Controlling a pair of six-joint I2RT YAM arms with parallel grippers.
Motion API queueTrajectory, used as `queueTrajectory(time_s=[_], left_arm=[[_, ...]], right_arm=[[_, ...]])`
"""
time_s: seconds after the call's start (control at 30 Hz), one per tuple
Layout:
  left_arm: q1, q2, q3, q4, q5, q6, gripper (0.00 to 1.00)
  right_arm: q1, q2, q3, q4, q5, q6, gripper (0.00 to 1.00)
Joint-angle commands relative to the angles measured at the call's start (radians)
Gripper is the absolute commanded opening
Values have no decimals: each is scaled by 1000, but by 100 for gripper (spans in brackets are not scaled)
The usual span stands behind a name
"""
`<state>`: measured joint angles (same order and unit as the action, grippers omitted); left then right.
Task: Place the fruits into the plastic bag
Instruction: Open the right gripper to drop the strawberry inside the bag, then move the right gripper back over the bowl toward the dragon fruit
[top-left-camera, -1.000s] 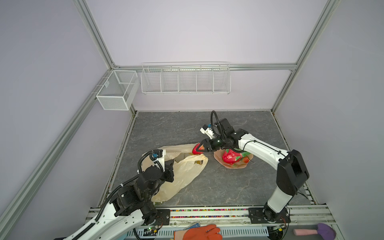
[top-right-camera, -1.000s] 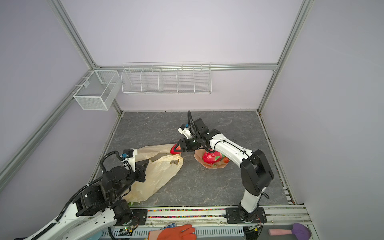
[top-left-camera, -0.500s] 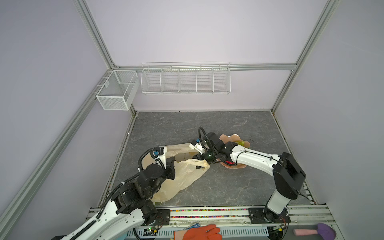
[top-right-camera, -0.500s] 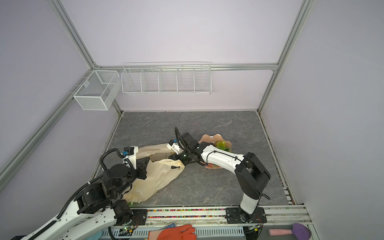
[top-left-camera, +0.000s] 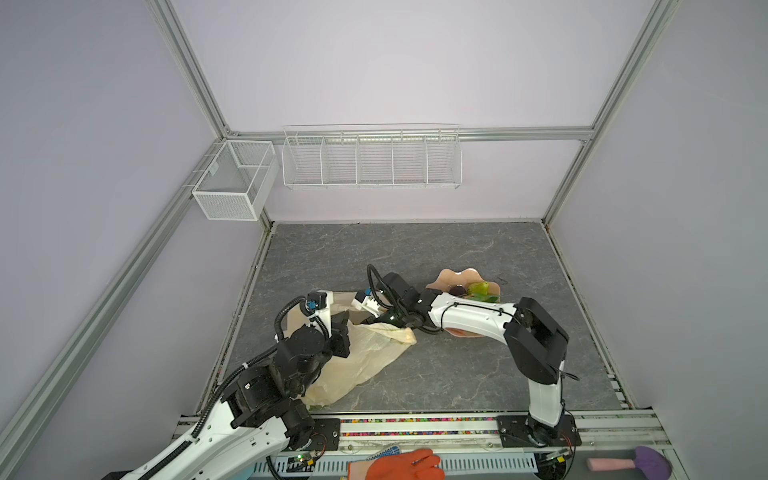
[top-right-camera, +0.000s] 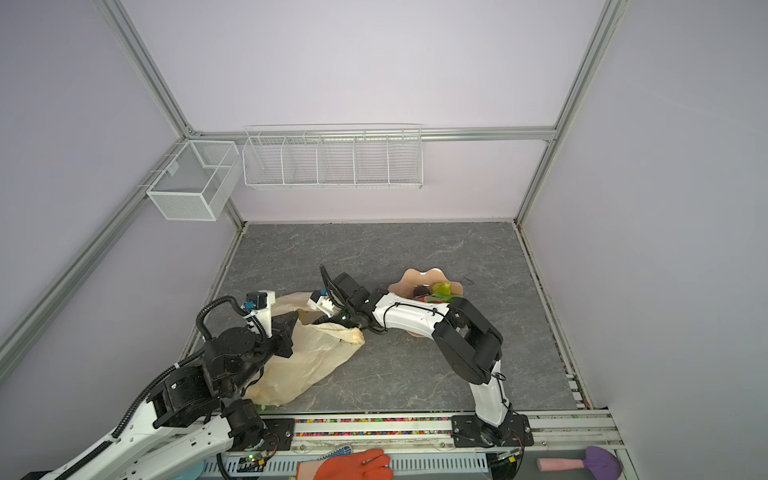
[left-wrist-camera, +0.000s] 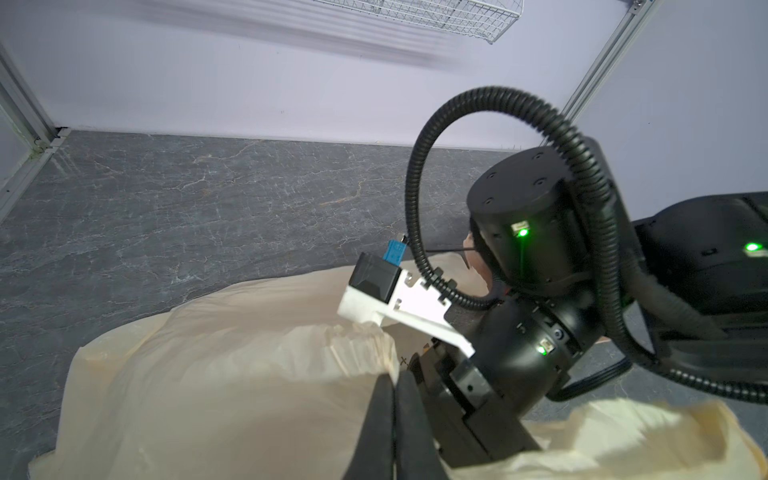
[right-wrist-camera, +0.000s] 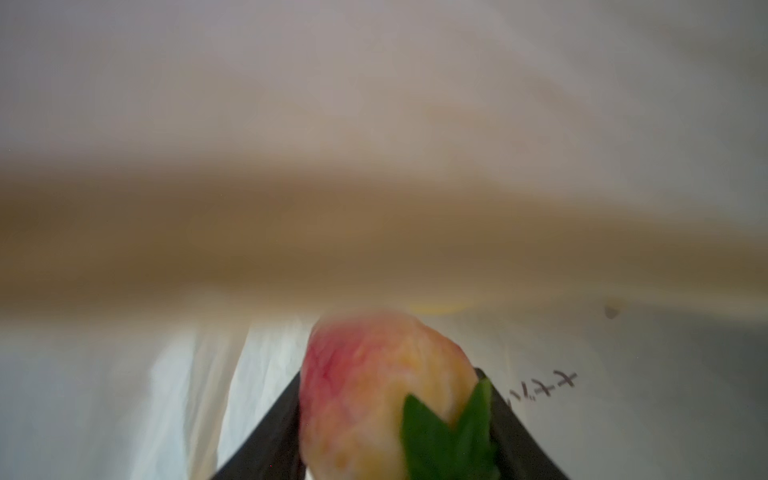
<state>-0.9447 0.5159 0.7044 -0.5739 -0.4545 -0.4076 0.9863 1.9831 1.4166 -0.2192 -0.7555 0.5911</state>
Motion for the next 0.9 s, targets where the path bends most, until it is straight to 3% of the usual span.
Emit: queueTrajectory(time_s=[0.0,0.1,0.13,0.63,0.87], left_arm=[[0,-9,31,-1,-24,9,0],[1,-18,27,-8,-30,7,0],[0,-21,27,-10,-32,5,0],[0,-63,-6,-37,-33,-17,0],[0,-78,-21,-43,-29,-22,0]], right_arm=[[17,15,28,10,-62,38,69],[19,-4,9,14,-66,43,89],[18,-15,1,15,-66,41,90],[-100,-268,-110,-174,82,-6,88],[-190,-434,-155,-333,234,-44,88]])
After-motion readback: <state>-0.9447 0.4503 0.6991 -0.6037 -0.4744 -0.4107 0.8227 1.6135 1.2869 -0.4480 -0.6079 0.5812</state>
